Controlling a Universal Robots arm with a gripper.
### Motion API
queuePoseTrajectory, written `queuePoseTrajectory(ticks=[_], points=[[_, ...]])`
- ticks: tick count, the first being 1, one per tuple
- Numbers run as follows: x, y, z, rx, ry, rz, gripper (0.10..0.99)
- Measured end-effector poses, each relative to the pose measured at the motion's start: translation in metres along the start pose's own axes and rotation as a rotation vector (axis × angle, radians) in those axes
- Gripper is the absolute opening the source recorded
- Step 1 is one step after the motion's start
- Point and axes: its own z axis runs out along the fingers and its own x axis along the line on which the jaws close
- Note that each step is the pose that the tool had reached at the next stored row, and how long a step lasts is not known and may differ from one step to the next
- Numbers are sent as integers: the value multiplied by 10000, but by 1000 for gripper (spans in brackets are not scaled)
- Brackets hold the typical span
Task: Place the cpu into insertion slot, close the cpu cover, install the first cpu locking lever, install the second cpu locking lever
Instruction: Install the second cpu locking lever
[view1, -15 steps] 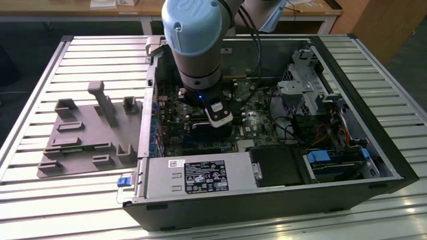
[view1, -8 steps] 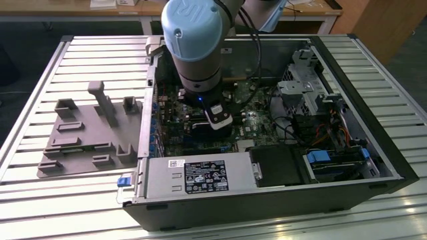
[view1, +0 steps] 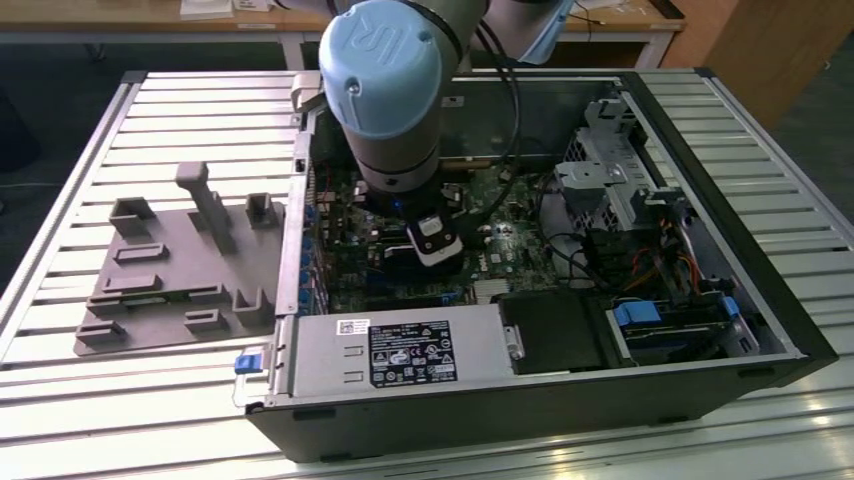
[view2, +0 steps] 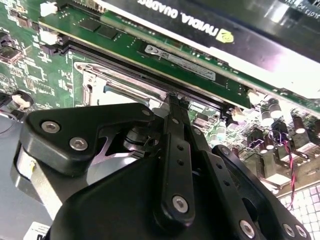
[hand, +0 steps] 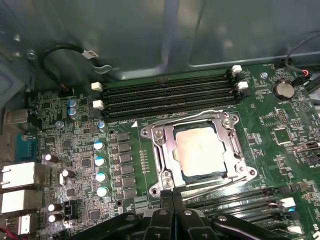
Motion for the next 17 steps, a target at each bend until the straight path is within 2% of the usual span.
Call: queuePoseTrajectory(ticks=[3,7,17], points=[[16,-15,13,-113,20,15,102],[46,-29,33,-192,33,25,102],[68,-18,65,-194,34,25,102]])
